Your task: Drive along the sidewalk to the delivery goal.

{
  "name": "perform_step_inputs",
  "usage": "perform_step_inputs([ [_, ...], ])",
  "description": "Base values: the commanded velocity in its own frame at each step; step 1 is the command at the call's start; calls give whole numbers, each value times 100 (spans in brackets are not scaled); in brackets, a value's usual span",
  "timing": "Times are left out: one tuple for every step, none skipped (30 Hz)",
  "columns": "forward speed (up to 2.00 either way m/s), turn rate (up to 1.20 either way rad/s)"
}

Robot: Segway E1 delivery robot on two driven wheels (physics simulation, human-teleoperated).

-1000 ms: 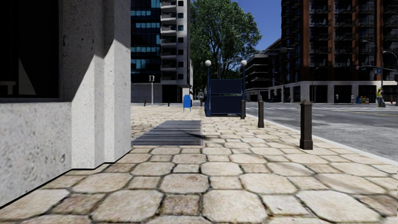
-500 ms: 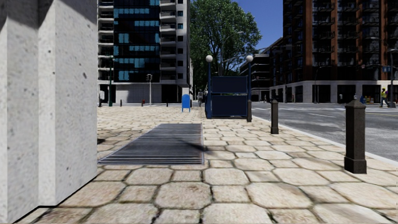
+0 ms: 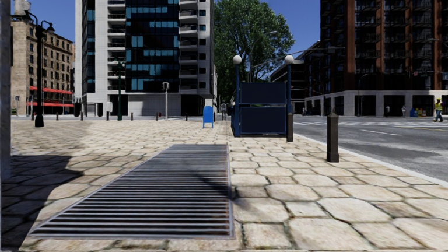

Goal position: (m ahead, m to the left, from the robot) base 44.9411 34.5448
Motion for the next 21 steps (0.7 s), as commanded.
perform_step_inputs([
  [200,0],
  [200,0],
  [200,0],
  [200,0],
  [200,0],
  [200,0],
  [200,0],
  [200,0],
  [200,0],
  [200,0],
  [200,0],
  [200,0],
  [200,0],
  [200,0],
  [200,0],
  [200,0],
  [200,0],
  [200,0],
  [200,0],
  [200,0],
  [200,0],
])
